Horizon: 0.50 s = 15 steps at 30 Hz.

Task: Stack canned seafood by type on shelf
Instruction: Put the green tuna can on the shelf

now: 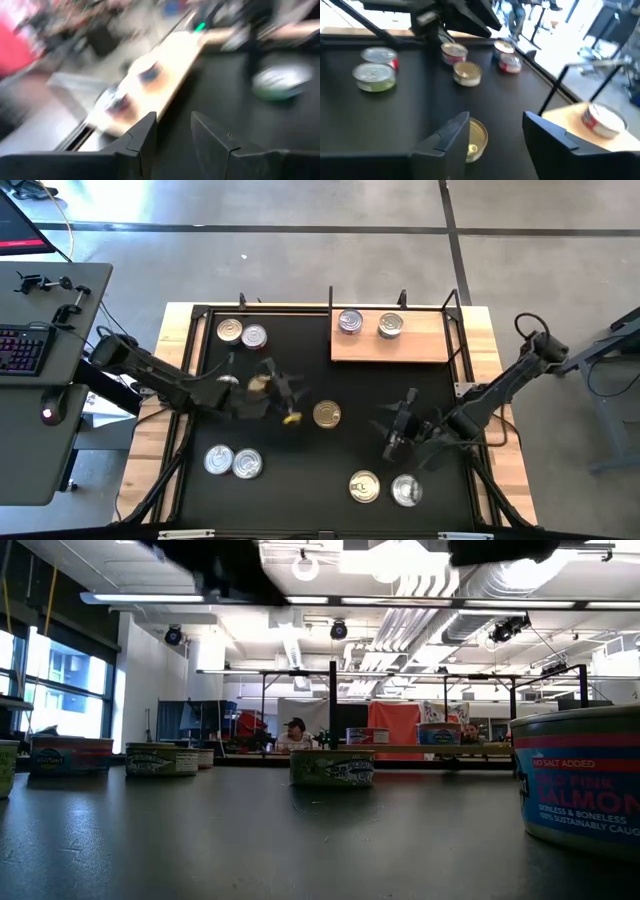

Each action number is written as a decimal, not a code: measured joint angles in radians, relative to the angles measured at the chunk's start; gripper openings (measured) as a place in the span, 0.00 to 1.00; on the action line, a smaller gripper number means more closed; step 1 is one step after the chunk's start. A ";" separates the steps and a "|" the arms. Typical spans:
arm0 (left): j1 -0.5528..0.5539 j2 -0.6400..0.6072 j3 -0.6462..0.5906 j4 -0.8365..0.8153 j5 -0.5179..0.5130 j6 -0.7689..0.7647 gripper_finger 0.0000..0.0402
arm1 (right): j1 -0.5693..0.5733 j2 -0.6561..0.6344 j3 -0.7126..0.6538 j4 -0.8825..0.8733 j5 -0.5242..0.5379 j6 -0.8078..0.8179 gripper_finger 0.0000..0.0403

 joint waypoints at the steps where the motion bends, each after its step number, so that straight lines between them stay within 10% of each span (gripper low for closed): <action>1: 0.029 0.005 0.000 -0.038 -0.001 -0.028 0.29 | -0.011 0.010 0.000 -0.013 -0.016 0.008 0.46; 8: 0.244 -0.001 0.000 -0.212 0.149 -0.089 0.29 | -0.118 0.113 -0.001 -0.155 -0.098 -0.029 0.50; 15: 0.386 -0.002 0.000 -0.249 0.291 0.001 0.29 | -0.301 0.131 -0.002 -0.156 -0.436 -0.214 0.50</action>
